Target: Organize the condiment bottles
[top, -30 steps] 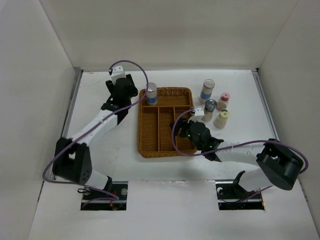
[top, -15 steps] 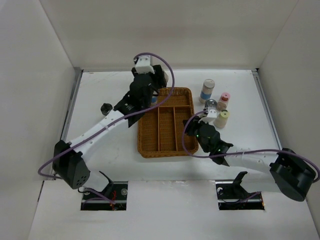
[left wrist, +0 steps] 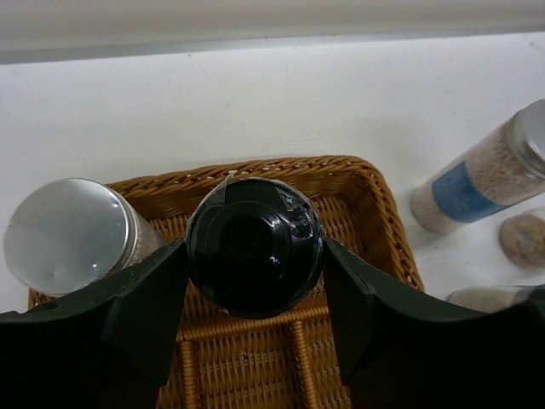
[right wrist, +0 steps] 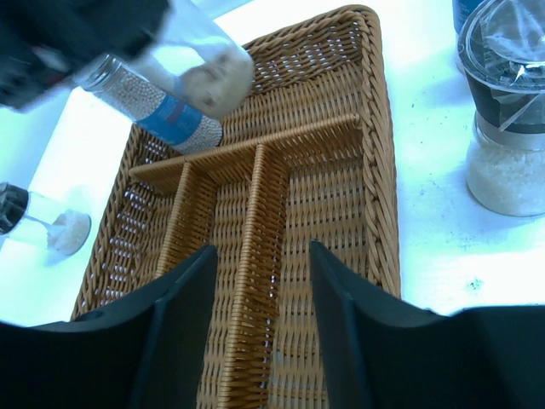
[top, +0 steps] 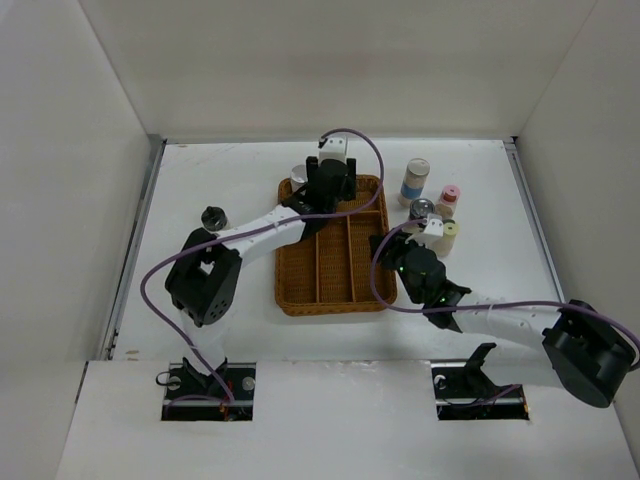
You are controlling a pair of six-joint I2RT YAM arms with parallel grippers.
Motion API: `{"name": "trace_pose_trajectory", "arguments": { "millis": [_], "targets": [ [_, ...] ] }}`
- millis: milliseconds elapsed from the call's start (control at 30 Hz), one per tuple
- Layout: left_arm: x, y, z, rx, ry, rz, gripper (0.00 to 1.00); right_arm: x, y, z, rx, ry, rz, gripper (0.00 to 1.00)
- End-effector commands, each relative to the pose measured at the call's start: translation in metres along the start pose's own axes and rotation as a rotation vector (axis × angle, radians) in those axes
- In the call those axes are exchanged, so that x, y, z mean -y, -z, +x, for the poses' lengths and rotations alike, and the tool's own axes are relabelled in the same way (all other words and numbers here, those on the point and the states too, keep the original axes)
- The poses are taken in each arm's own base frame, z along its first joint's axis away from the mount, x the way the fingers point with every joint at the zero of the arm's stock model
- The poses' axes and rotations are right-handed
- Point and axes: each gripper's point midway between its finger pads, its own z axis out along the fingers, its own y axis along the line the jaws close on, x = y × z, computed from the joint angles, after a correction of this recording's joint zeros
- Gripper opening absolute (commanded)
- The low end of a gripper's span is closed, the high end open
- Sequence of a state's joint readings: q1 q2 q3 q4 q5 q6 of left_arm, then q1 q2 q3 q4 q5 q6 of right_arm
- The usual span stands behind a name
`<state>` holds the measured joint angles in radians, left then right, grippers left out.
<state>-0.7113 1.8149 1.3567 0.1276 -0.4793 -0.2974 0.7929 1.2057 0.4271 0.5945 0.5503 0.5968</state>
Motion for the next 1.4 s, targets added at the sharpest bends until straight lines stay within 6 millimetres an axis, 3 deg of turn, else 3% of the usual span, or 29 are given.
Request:
{"name": "trace_pose_trajectory", "arguments": {
  "millis": [0,267,433,633,767,1067,1200,1367],
  "targets": [
    [0.010,-0.007,-0.048,0.130,0.052,0.025,0.31,-0.007,-0.004,-0.011,0.040,-0.038,-0.009,0.57],
    [-0.007,-0.031,-0.008,0.062,0.039,-0.024,0.32,-0.005,-0.001,-0.015,0.050,-0.053,-0.012,0.60],
    [-0.009,-0.036,0.010,0.035,0.035,-0.033,0.43,-0.004,-0.002,-0.013,0.046,-0.051,-0.013,0.61],
    [-0.008,-0.038,0.014,0.027,0.033,-0.029,0.56,-0.004,-0.002,-0.014,0.047,-0.047,-0.011,0.61],
    [-0.010,-0.037,0.012,0.034,0.036,-0.035,0.58,-0.004,-0.002,-0.019,0.058,-0.040,-0.008,0.61],
    [-0.009,-0.026,-0.016,0.083,0.049,-0.024,0.69,-0.003,-0.001,-0.018,0.055,-0.048,-0.010,0.62],
    [-0.002,-0.012,-0.033,0.118,0.061,-0.001,0.72,-0.005,0.001,-0.022,0.066,-0.049,-0.016,0.62],
    [0.020,0.022,-0.071,0.196,0.074,0.070,0.72,-0.005,0.001,-0.020,0.059,-0.049,-0.021,0.42]
  ]
}}
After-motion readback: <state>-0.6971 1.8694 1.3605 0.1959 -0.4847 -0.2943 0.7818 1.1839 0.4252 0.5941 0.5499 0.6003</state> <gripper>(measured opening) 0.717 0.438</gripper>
